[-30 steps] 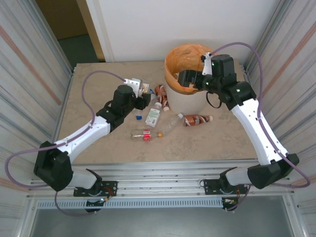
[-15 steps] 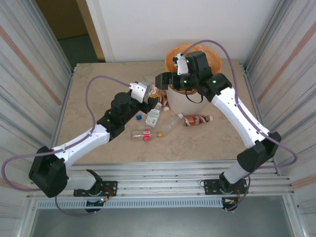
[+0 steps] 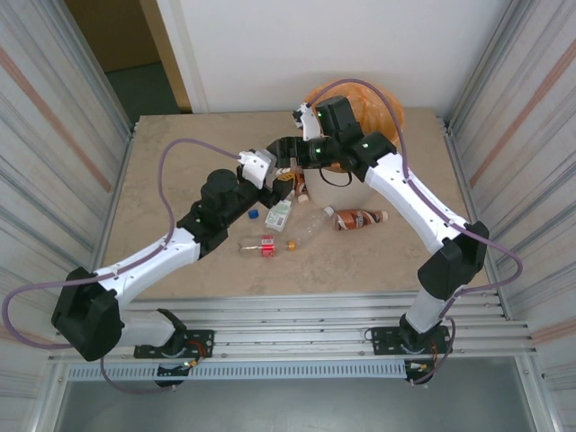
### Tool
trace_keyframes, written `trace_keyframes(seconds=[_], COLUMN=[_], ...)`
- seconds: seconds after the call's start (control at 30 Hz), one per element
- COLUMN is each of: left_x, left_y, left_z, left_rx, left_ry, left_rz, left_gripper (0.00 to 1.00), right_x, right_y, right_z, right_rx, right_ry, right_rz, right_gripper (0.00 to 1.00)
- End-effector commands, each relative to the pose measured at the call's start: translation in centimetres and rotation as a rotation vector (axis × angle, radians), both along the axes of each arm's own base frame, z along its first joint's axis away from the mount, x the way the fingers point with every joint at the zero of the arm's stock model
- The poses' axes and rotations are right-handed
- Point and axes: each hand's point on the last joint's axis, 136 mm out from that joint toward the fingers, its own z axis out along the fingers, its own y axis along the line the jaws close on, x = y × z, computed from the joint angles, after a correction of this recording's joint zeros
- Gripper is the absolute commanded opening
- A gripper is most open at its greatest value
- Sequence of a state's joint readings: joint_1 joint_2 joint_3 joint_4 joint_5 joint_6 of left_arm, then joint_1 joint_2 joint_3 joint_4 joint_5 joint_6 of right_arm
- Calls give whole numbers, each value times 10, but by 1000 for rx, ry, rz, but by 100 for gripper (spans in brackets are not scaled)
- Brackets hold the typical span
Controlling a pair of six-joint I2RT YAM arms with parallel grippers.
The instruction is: Put the plastic bottles in the bin
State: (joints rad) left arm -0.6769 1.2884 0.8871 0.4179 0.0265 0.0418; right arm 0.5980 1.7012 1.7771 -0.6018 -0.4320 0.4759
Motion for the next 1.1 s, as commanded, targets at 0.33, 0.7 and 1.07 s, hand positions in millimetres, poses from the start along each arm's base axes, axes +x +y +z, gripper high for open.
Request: trace_keyframes(seconds=[0.33, 0.7, 1.07], left_x=[-9, -56, -69], left_y=[2, 16, 49], left_z=[27, 79, 98], left_rx=[-49, -130, -161], left_ry=[-62, -173, -222], left_rz=[-11, -117, -17], left_gripper=[75, 99, 99], right_x=[1, 10, 19], right_y=[5, -19, -95], right_z=[23, 81, 158], right_rx=[54, 90, 103], right_ry=[-38, -174, -383], right_rz=[-4, -66, -249], right_gripper=[47, 37, 36])
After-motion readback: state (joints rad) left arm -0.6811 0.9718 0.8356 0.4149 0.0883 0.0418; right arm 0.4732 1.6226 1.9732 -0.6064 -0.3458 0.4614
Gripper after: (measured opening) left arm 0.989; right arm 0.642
